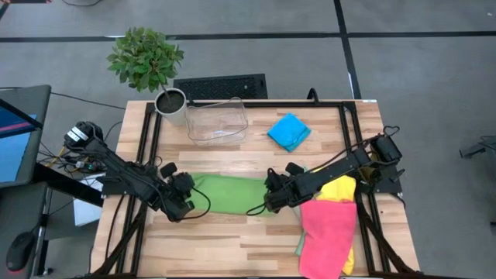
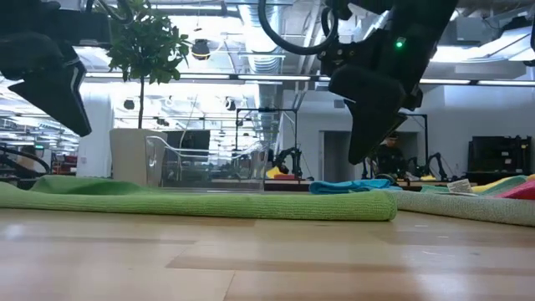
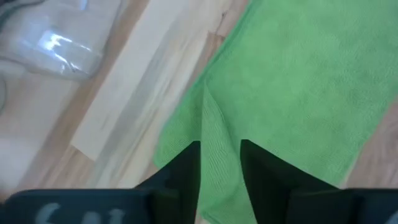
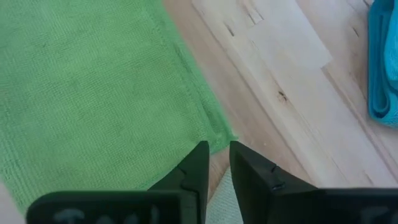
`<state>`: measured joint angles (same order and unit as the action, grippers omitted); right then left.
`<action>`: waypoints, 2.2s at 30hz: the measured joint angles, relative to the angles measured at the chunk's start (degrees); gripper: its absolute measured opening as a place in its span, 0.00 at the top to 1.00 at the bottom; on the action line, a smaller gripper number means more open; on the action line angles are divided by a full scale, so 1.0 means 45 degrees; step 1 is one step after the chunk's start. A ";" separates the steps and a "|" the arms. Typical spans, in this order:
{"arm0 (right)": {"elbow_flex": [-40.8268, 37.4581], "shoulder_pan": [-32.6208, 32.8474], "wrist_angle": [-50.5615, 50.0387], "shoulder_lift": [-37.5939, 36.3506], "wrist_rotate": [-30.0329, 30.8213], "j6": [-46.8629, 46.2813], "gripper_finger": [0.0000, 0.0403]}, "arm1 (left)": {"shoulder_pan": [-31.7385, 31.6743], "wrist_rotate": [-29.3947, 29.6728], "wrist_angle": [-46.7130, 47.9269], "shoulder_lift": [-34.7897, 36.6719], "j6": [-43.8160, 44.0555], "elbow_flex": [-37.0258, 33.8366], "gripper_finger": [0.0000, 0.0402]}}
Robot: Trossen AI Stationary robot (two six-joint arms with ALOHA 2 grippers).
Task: Fold microfiber towels
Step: Fold the green microfiber cloth
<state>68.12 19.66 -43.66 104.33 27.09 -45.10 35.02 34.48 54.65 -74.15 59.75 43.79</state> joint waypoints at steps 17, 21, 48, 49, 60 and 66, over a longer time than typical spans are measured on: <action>0.0000 0.0892 0.4927 0.0000 0.0365 0.1620 0.73 | 0.1512 0.0076 -0.3743 0.0005 -0.0687 -0.0452 0.78; -0.0123 0.0823 0.5054 0.0000 0.0723 0.1656 0.73 | 0.1933 0.0114 -0.3503 -0.0010 0.0868 -0.1518 0.91; -0.2710 0.0291 0.9717 0.0005 0.0487 0.1706 0.73 | 0.0903 -0.0652 -0.3685 -0.0393 0.0999 -0.2968 1.00; -0.2710 0.0291 0.9801 0.0114 0.0451 0.1705 0.73 | 0.0805 -0.0533 -0.3658 -0.0389 0.0967 -0.2968 1.00; -0.2681 0.0260 1.0861 0.1617 -0.0590 0.1690 0.73 | -0.0273 -0.0065 -0.2875 -0.0355 0.0635 -0.2968 1.00; -0.2696 0.0267 1.0813 0.1833 -0.0733 0.1681 0.73 | -0.0798 0.0460 -0.1485 -0.0355 0.1252 -0.2883 1.00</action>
<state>55.98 20.86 5.00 112.58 23.79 -37.54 31.43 36.56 47.97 -75.75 65.38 30.82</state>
